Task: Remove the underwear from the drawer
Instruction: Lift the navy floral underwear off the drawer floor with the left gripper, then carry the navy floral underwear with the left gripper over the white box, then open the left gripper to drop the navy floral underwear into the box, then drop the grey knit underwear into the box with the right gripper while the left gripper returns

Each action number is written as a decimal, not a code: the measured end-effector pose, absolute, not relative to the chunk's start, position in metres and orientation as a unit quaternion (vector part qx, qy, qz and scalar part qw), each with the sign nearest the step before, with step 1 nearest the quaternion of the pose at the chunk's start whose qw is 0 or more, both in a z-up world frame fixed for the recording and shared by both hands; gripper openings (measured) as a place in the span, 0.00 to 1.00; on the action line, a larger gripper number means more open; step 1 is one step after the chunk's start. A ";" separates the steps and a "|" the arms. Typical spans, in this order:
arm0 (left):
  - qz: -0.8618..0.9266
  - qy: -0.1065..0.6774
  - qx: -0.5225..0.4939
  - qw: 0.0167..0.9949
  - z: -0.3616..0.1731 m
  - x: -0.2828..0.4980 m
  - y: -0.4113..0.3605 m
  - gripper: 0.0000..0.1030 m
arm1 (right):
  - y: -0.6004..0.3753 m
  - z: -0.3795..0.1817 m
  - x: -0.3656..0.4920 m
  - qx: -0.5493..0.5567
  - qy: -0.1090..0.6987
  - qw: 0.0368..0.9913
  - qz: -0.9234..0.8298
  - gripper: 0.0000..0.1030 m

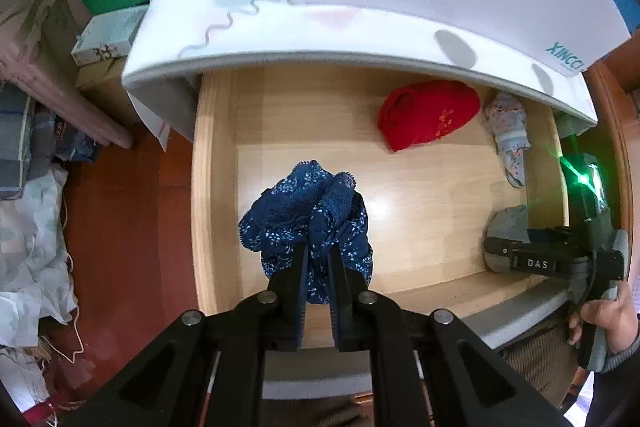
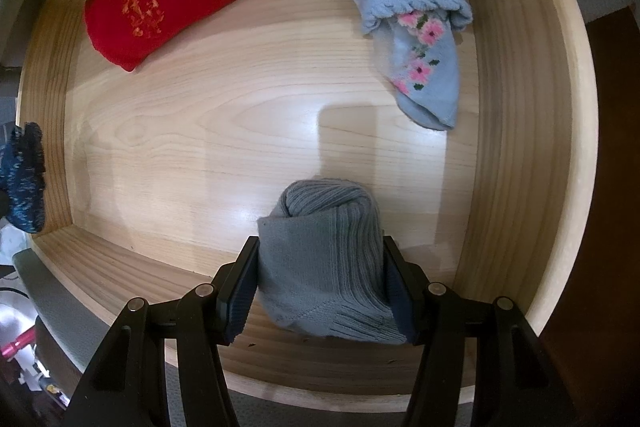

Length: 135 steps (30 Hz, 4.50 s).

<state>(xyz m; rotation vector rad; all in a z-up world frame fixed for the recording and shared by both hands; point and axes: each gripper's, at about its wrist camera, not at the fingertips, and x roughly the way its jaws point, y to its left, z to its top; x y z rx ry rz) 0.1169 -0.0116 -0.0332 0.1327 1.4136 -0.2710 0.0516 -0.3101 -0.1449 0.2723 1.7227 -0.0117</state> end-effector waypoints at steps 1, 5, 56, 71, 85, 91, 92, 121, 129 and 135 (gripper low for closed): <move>-0.124 0.643 0.062 0.753 -0.028 0.116 -0.012 0.09 | -0.310 -0.145 0.052 0.119 0.756 0.643 -0.005 0.53; -0.127 0.632 0.070 0.762 -0.013 0.113 -0.013 0.09 | -0.309 -0.146 0.051 0.118 0.756 0.644 -0.005 0.53; -0.164 0.470 0.079 0.864 0.221 0.247 -0.087 0.01 | -0.318 -0.149 0.053 0.138 0.757 0.639 0.002 0.53; -0.172 0.536 0.092 0.822 0.121 0.254 -0.106 0.01 | -0.309 -0.153 0.052 0.130 0.760 0.636 -0.002 0.54; -0.166 0.499 0.084 0.846 0.146 0.206 -0.063 0.37 | -0.299 -0.155 0.055 0.111 0.765 0.634 -0.007 0.55; -0.149 0.472 0.136 0.858 0.131 0.154 -0.037 0.43 | -0.291 -0.158 0.057 0.101 0.769 0.631 -0.007 0.58; -0.147 0.473 0.140 0.858 0.126 0.146 -0.034 0.44 | -0.291 -0.159 0.057 0.098 0.770 0.631 -0.007 0.58; -0.023 0.522 0.028 0.852 -0.046 0.082 0.014 0.46 | -0.220 -0.129 0.051 -0.014 0.729 0.684 -0.010 0.50; -0.022 0.509 0.050 0.859 -0.044 0.080 0.012 0.46 | -0.215 -0.083 0.044 0.012 0.674 0.739 0.003 0.49; -0.021 0.510 0.046 0.859 -0.044 0.080 0.014 0.46 | -0.217 -0.023 0.045 0.018 0.635 0.772 0.018 0.49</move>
